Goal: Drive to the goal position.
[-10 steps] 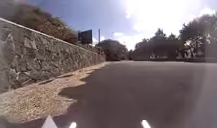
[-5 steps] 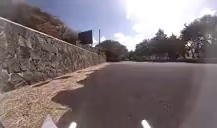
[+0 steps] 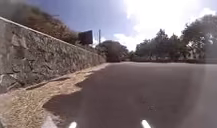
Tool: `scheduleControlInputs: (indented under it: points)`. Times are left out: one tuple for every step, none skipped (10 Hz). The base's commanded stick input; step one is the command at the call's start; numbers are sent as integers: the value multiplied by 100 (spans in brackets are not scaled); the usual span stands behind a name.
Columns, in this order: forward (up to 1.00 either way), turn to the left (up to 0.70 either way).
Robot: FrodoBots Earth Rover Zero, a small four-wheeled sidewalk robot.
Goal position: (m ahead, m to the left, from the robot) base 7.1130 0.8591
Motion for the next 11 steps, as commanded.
scheduleControlInputs:
  points:
    - [50, 0]
    - [50, 0]
    - [50, 0]
    - [50, 0]
    - [50, 0]
    - [50, 0]
    - [50, 0]
    - [50, 0]
    - [50, 0]
    - [50, 0]
    - [50, 0]
